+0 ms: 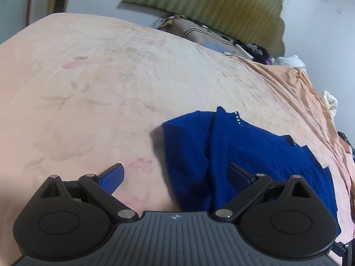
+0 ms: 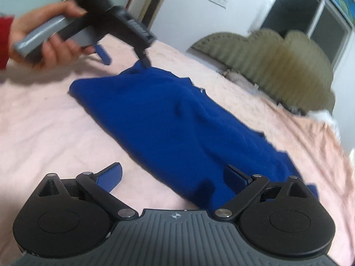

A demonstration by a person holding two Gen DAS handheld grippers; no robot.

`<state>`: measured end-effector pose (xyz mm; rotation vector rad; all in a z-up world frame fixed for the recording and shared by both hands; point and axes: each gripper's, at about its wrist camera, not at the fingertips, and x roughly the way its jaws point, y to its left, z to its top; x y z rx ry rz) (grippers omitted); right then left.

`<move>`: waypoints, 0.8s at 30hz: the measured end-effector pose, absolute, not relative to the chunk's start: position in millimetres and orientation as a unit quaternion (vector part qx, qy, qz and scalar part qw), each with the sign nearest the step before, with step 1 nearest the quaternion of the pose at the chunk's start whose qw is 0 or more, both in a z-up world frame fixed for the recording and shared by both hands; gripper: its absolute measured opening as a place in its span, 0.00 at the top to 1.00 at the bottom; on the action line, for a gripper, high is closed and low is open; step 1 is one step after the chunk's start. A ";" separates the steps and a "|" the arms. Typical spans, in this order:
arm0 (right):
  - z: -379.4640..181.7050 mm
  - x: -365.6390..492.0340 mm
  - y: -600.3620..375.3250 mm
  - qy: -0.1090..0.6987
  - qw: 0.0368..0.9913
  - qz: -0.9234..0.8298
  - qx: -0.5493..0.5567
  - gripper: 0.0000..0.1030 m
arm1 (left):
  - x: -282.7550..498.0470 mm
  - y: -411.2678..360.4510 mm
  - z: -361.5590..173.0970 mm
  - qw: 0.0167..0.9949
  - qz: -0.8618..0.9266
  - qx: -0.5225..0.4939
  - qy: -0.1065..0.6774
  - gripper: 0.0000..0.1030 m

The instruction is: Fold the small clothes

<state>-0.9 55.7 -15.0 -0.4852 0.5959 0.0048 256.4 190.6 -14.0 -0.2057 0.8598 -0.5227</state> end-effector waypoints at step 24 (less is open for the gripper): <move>-37.0 84.9 145.7 0.251 0.901 0.014 -0.354 0.91 | 316.7 100.0 -13.3 0.844 -0.289 -0.066 0.447 0.85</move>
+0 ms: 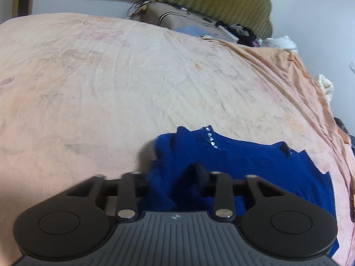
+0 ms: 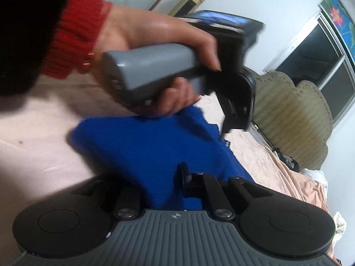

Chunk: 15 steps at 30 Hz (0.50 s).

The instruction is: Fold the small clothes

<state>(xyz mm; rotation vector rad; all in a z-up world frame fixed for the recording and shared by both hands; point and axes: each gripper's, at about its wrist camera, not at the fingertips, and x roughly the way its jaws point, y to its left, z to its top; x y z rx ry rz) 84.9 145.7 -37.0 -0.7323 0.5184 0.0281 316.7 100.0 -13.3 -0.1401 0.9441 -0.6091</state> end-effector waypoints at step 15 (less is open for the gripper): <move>8.0 47.3 86.1 0.213 0.946 0.013 -0.242 0.94 | 253.1 34.7 52.3 0.898 -0.225 0.076 0.371 0.88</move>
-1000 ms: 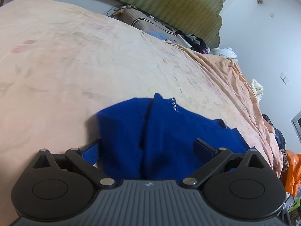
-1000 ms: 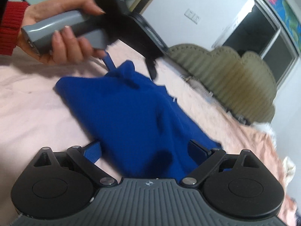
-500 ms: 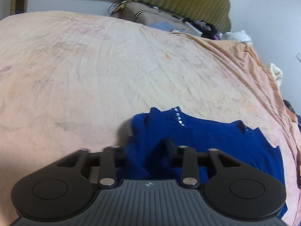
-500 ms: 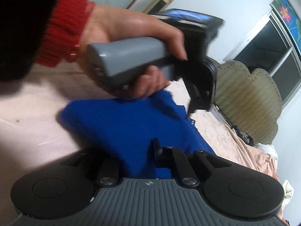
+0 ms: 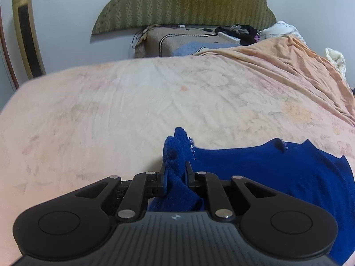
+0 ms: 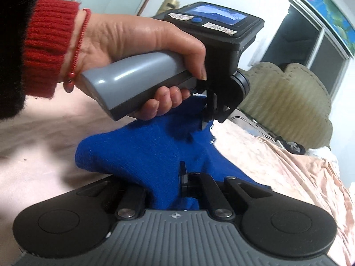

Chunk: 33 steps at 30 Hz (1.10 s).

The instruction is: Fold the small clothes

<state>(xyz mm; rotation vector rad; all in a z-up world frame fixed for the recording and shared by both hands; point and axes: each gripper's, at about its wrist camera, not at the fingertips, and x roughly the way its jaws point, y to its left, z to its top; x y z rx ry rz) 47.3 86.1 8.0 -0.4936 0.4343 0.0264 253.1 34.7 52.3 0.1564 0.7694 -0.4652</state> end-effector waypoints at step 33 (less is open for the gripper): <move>29.1 -42.7 -111.3 0.194 0.977 -0.091 -0.009 0.94 | 173.4 -163.7 70.6 0.884 -0.274 0.194 0.326 0.88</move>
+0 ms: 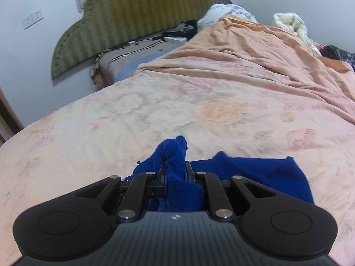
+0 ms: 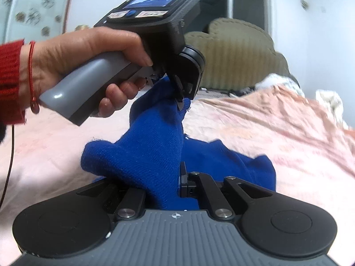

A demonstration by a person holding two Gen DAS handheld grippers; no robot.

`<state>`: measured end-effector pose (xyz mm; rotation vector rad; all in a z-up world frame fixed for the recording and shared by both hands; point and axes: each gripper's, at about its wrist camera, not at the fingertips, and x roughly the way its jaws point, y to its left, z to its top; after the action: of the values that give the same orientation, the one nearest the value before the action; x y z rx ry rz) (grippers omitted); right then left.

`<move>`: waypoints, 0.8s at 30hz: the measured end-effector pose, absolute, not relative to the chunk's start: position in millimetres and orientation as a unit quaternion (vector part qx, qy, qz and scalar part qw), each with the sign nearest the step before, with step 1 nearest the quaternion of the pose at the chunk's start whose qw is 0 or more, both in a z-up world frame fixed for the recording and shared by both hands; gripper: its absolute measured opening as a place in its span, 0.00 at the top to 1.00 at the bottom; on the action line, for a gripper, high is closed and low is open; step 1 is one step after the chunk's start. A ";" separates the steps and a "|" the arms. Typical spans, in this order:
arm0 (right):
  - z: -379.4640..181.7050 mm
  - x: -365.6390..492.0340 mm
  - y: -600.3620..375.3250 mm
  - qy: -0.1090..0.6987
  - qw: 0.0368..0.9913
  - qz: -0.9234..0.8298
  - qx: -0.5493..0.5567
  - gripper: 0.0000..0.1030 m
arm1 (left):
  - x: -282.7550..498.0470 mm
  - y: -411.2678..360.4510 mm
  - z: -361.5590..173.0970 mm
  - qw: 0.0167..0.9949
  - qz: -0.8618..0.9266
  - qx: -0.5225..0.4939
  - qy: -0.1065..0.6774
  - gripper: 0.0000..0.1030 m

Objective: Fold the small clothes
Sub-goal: 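Lift the folded sweater with both grippers and fold it over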

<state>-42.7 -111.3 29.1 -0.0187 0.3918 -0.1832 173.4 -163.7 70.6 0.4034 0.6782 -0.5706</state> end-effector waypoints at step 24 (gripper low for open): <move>-25.7 -64.8 -230.6 0.239 0.922 -0.076 0.297 0.73 | 175.2 -239.4 39.3 0.869 -0.317 0.144 0.352 0.86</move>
<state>-64.8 -230.6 -25.8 0.6090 0.4902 -0.1557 175.2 -239.4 39.3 0.3020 0.7358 -0.6636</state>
